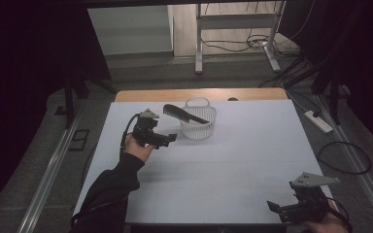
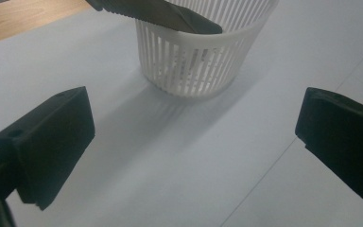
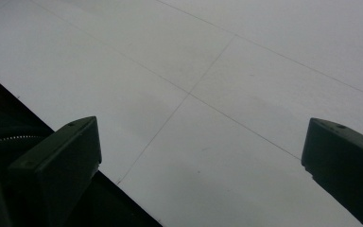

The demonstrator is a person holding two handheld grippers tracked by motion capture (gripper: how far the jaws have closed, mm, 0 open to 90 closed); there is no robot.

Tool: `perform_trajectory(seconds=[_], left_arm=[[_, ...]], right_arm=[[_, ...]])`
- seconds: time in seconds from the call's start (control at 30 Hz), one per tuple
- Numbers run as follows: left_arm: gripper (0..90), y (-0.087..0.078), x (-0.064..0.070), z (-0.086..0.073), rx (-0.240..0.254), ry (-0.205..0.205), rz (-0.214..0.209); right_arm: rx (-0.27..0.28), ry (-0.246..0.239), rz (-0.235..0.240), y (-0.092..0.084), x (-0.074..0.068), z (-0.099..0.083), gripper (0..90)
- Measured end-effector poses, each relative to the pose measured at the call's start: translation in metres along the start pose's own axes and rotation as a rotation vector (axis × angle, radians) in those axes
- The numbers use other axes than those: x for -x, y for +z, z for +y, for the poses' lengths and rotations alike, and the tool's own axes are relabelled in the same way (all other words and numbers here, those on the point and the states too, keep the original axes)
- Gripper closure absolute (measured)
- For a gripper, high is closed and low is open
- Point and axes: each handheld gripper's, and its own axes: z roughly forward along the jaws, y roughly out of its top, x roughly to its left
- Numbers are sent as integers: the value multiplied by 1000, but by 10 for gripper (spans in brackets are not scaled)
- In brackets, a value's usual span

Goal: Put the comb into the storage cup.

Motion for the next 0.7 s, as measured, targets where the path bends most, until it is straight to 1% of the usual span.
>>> perform_trajectory(seconds=[0.3,0.57,0.7], left_arm=[[0,-12,2,-7,22,-11,-11],[0,-20,5,-12,24,-10,-14],[0,-25,4,-15,47,-26,-15]], right_arm=[[5,-5,-3,0,-1,0,0],[8,-6,-4,0,-1,1,0],[12,-5,-4,0,-1,0,0]])
